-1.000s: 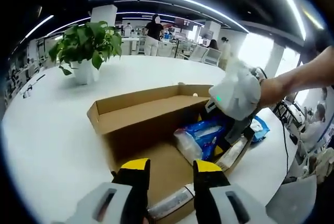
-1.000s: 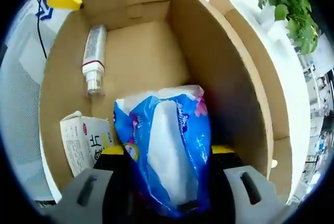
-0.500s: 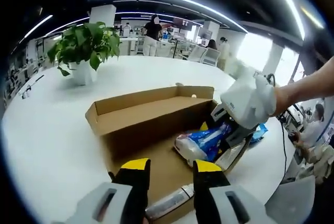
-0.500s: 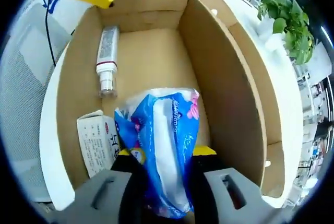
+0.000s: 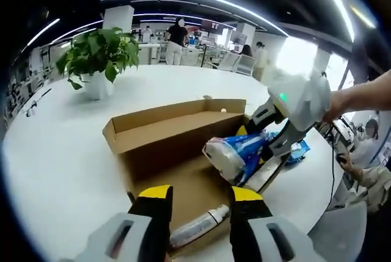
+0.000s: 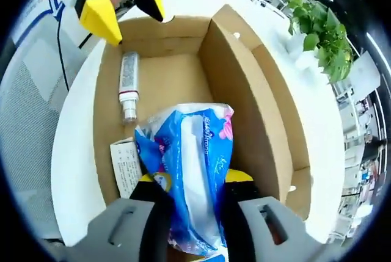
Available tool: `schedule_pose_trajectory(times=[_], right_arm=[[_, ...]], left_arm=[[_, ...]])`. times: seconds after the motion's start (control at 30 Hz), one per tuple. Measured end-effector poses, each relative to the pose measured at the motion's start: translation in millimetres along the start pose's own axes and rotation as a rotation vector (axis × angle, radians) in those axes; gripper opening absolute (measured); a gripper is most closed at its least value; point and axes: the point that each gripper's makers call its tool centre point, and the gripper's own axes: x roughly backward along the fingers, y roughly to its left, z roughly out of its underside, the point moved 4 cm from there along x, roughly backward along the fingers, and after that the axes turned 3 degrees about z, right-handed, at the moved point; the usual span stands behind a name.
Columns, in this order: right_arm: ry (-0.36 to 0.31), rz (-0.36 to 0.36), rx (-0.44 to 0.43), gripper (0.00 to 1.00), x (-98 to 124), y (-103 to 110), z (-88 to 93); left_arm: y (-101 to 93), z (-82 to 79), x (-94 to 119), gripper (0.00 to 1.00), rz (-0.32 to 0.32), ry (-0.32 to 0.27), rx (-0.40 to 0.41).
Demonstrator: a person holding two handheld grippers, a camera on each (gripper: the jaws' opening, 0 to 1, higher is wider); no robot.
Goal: Operate the shoe box by opening the lid, removing the specified soft item, and placing it in the target area until the item is outside and the box remains undamaged.
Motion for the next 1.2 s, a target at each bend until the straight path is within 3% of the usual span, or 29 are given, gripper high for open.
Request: schedule_pose_trajectory(times=[0.2, 0.7, 1.2], right_arm=[[-0.008, 0.026, 0.015, 0.27, 11.1, 0.1, -2.7], [-0.022, 0.141, 0.05, 0.27, 44.6, -2.6, -8.2], [0.004, 0.227, 0.051, 0.27, 74.5, -0.6, 14.9]], left_arm=[[-7.8, 6.1, 4.9, 0.37, 0.014, 0.009, -0.004], [-16.6, 2.6, 15.0, 0.37, 0.037, 0.001, -0.035], [-29.4, 6.7, 13.1, 0.37, 0.077, 0.005, -0.003]])
